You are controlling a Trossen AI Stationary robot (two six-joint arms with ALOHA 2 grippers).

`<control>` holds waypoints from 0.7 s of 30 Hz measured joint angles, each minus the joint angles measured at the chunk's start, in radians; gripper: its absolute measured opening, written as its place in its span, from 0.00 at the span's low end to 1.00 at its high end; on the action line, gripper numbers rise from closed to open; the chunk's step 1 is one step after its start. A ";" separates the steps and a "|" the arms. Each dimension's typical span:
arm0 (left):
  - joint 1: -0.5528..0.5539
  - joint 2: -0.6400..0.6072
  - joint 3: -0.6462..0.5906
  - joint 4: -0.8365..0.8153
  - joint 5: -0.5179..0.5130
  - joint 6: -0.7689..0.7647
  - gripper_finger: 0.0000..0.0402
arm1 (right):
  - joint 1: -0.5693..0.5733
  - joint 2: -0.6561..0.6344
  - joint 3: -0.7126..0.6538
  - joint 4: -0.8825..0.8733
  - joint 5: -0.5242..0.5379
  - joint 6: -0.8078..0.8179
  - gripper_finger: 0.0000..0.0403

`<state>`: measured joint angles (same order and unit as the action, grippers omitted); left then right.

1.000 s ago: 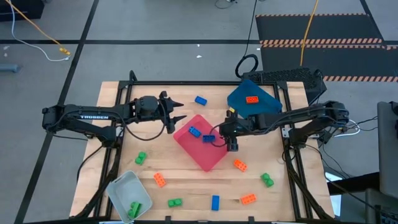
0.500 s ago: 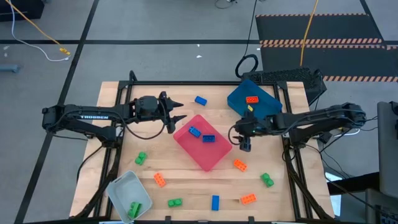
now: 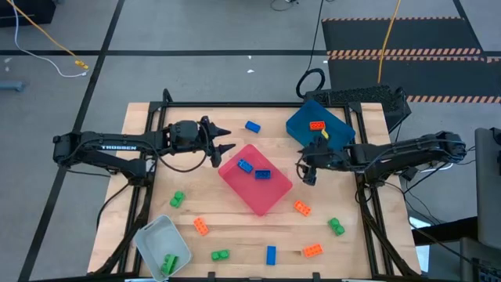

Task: Sort & place blocks by color
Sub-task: Put the green game piece into the gray bin

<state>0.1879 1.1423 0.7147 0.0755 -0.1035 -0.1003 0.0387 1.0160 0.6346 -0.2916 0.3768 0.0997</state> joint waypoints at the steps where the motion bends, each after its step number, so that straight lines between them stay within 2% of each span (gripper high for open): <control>1: 0.000 0.000 0.000 -0.002 0.000 -0.015 0.64 | 0.000 -0.004 0.000 0.024 0.045 -0.011 0.53; 4: 0.000 0.000 0.000 -0.004 0.000 -0.040 0.64 | 0.000 -0.009 0.000 0.135 0.173 -0.056 0.53; 6: 0.000 0.000 0.000 -0.007 0.000 -0.056 0.64 | -0.001 -0.008 0.000 0.205 0.199 -0.094 0.53; 9: 0.000 0.000 0.000 -0.016 -0.004 -0.079 0.64 | -0.001 -0.009 -0.017 0.301 0.199 -0.146 0.53; 14: 0.002 0.000 0.000 -0.049 -0.029 -0.164 0.64 | -0.015 -0.008 -0.126 0.477 0.199 -0.175 0.53; 21: -0.008 0.011 0.000 0.003 -0.018 -0.130 0.64 | -0.019 -0.008 -0.279 0.722 0.196 -0.171 0.53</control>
<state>0.1799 1.1535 0.7145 0.0785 -0.1215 -0.2300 0.0193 1.0077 0.3551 0.4306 0.5728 -0.0715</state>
